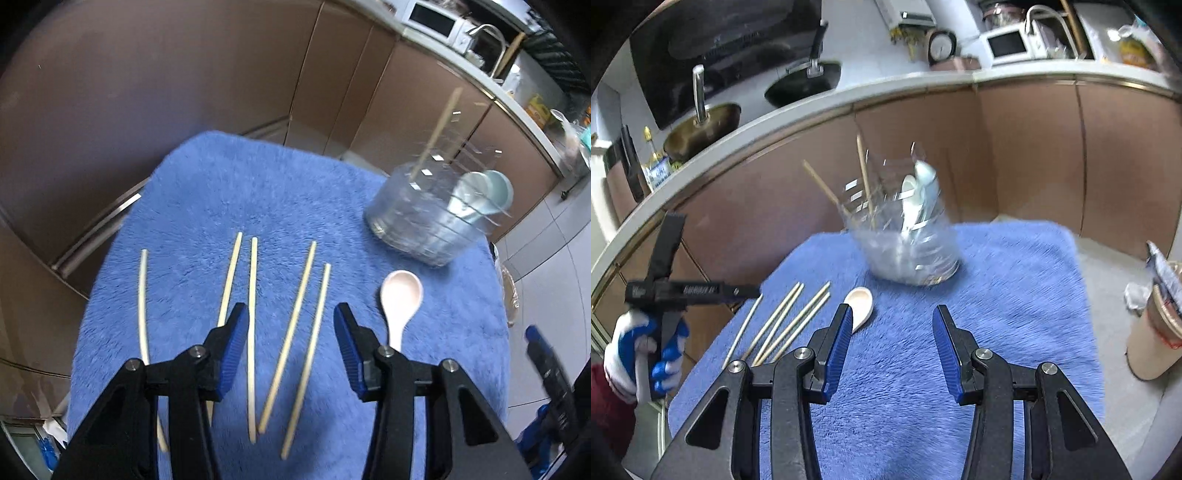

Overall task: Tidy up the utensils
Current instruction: 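Grasp a chopstick with the left gripper while the right gripper grasps the wooden spoon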

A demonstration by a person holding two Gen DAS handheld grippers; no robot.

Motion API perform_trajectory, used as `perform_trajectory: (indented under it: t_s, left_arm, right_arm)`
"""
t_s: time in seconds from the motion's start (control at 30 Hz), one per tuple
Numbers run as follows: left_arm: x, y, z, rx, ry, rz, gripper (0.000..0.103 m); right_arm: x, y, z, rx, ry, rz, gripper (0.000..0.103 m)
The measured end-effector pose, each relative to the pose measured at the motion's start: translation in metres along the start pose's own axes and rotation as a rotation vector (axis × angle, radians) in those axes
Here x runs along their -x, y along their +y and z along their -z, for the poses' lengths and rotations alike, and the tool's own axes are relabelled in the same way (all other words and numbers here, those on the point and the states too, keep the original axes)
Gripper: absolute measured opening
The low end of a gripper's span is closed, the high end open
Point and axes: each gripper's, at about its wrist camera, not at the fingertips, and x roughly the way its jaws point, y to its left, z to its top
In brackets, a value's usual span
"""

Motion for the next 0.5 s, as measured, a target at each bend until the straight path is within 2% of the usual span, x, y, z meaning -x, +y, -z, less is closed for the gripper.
perform_trajectory:
  t_s: [0.13, 0.5]
  left_arm:
    - [-0.031, 0.017, -0.014, 0.024, 0.074, 0.034, 0.034]
    - [-0.08, 0.032, -0.039, 0.015, 0.162, 0.002, 0.019]
  right_arm:
    - [-0.035, 0.004, 0.001, -0.001, 0.075, -0.026, 0.044]
    - [-0.104, 0.007, -0.003, -0.005, 0.18, -0.064, 0.042]
